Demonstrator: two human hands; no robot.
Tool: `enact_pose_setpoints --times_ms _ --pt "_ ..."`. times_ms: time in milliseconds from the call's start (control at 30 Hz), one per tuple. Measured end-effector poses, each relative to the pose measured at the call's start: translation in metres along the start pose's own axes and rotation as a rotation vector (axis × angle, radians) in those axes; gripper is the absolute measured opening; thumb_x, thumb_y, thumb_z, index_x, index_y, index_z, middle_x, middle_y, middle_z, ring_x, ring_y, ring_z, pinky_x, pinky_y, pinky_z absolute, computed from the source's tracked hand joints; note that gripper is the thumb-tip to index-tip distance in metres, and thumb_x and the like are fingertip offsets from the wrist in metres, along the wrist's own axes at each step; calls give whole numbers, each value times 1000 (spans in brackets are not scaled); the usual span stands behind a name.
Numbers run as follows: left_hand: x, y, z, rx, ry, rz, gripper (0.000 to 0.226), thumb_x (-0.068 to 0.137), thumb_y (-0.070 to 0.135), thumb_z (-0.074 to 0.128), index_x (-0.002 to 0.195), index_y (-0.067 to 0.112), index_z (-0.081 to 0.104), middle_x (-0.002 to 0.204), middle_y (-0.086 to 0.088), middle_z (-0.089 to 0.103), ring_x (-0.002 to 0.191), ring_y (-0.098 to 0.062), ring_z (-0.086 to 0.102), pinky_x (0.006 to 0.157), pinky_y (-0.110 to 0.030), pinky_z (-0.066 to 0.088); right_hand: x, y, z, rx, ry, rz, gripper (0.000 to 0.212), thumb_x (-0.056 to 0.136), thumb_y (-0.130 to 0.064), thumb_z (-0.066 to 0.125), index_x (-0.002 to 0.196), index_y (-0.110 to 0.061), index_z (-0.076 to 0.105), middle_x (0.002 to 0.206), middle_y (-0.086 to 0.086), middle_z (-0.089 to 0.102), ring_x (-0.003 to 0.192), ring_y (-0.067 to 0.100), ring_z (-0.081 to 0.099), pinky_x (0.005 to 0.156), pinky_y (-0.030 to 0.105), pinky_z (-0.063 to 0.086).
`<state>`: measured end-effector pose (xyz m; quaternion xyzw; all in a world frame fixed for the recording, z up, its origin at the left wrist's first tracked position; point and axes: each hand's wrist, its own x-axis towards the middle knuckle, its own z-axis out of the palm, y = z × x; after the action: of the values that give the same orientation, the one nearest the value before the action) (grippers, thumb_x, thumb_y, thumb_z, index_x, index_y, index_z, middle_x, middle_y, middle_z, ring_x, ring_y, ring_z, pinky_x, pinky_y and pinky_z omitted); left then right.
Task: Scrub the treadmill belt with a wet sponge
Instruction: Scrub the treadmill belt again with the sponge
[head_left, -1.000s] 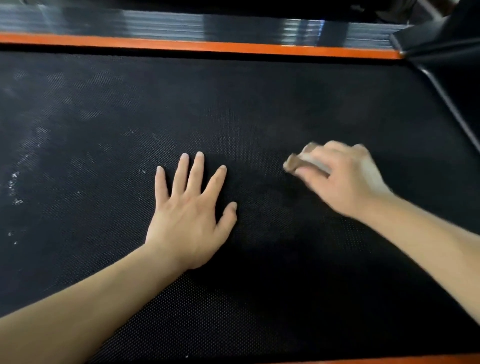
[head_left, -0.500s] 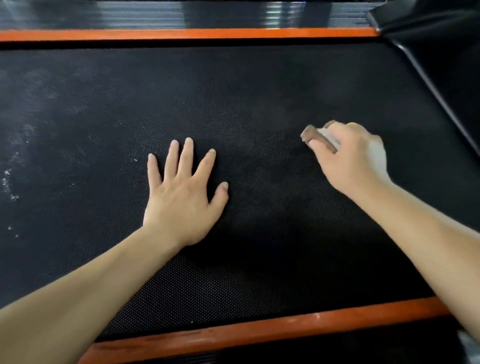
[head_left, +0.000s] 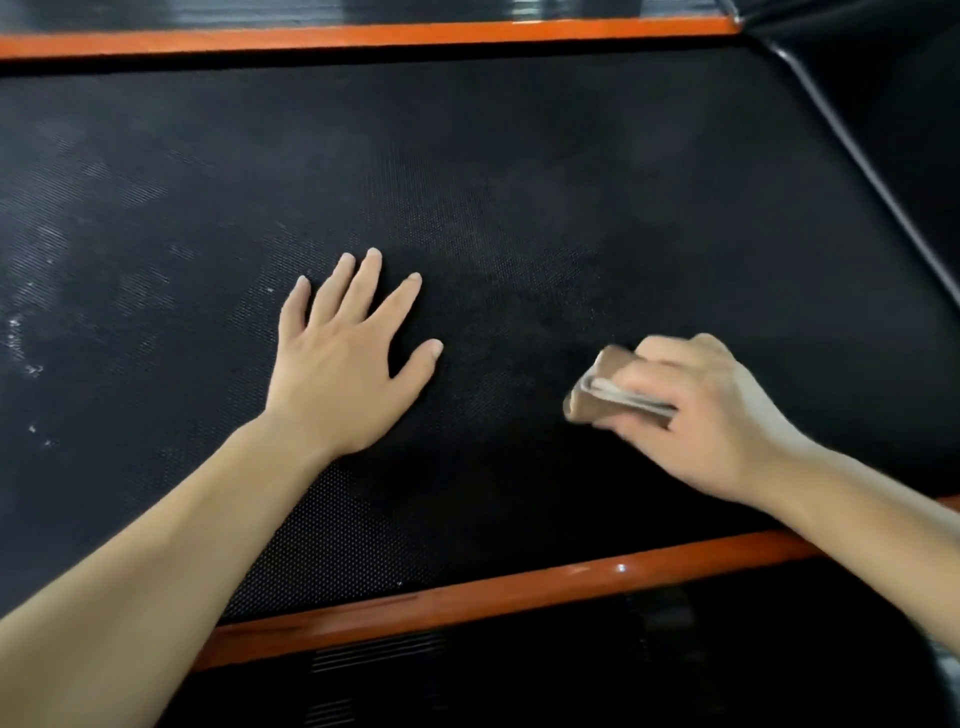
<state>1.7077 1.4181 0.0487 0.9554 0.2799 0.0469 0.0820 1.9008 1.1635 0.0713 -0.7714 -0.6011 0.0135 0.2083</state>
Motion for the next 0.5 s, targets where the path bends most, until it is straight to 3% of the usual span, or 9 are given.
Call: enact_pose_setpoints --times_ms 67,200,267,333,400,500 --pt "-1 0 2 -25 13 -6 74 95 69 22 160 33 30 171 -6 16 158 -26 8 127 -52 3 -6 13 -10 -46 -75 -56 18 87 -42 70 85 -25 75 71 -15 41 64 0 42 66 37 39" --pt "-2 1 4 -44 24 -8 73 96 68 25 159 32 31 171 -6 15 158 -25 7 127 -52 1 3 33 -31 1 50 282 24 89 -45 70 78 -24 74 71 -12 50 61 3 52 65 34 44" --pt "-2 0 4 -46 29 -11 73 96 68 25 159 32 31 171 -6 15 158 -25 6 127 -52 1 -8 16 -27 17 -25 176 23 87 -47 66 76 -28 69 71 -16 46 63 0 49 68 25 39" --pt "-2 0 5 -41 35 -11 73 96 68 26 159 32 32 171 -6 16 158 -25 7 127 -52 1 -25 -3 -22 80 -203 3 19 84 -48 63 77 -31 68 71 -16 44 68 -1 46 73 29 38" --pt "-3 0 5 -49 39 -11 73 96 68 27 159 32 32 171 -6 16 158 -24 7 127 -51 1 -31 3 -29 77 -270 3 23 83 -51 62 78 -31 72 71 -12 49 72 2 48 75 32 38" --pt "-2 1 5 -66 42 -15 73 95 68 28 158 31 34 171 -6 17 158 -24 7 127 -51 1 -29 22 -45 34 -55 265 24 83 -48 73 73 -26 74 69 -9 51 72 5 50 71 22 36"
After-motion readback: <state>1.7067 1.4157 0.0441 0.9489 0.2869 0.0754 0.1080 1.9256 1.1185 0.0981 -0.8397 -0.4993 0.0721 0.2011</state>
